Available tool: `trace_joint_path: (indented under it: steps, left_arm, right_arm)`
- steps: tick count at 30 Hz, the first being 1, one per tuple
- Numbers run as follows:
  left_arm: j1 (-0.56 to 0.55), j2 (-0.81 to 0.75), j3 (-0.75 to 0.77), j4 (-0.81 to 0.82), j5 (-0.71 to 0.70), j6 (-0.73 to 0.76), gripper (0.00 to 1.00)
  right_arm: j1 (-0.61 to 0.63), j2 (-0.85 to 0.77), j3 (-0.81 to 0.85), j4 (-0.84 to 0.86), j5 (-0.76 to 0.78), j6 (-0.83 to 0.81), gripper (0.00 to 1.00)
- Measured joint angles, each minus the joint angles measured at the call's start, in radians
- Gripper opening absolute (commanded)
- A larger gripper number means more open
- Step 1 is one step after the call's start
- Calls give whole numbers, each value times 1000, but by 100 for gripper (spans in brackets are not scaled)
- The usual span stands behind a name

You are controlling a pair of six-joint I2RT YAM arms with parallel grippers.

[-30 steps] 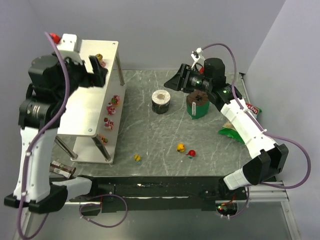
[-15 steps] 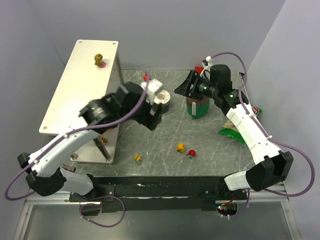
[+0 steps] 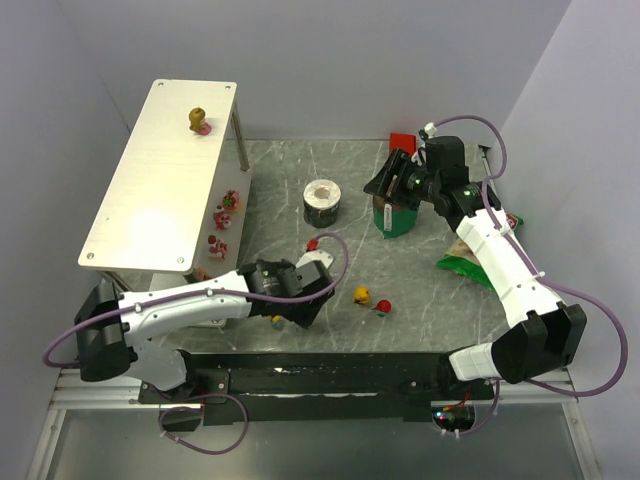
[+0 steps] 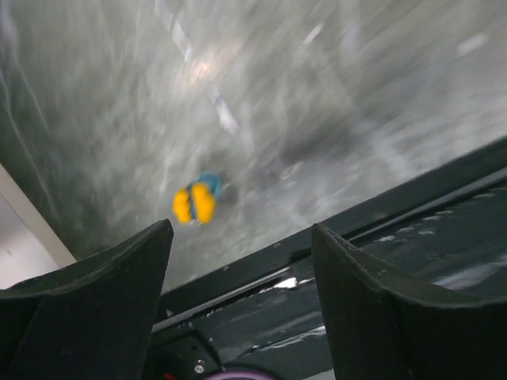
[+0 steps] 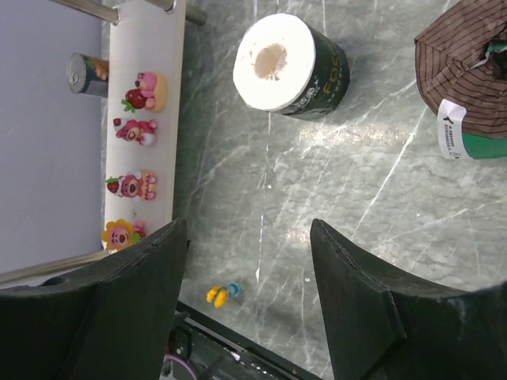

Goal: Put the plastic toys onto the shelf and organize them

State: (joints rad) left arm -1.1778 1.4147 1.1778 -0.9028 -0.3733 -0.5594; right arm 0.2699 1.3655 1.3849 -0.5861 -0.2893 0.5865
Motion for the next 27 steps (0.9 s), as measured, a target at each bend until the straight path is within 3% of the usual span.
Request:
trace_joint_path:
  steps: [6, 13, 27]
  left_arm:
    - [0, -44, -151, 60, -58, -111, 75]
    - [0, 13, -185, 132, -102, -196, 62]
    - [0, 56, -243, 117, -218, -356, 66]
  right_arm:
    - [0, 0, 0, -6, 2, 0, 71]
    - [0, 0, -11, -6, 1, 0, 71]
    - [0, 14, -13, -14, 1, 0, 71]
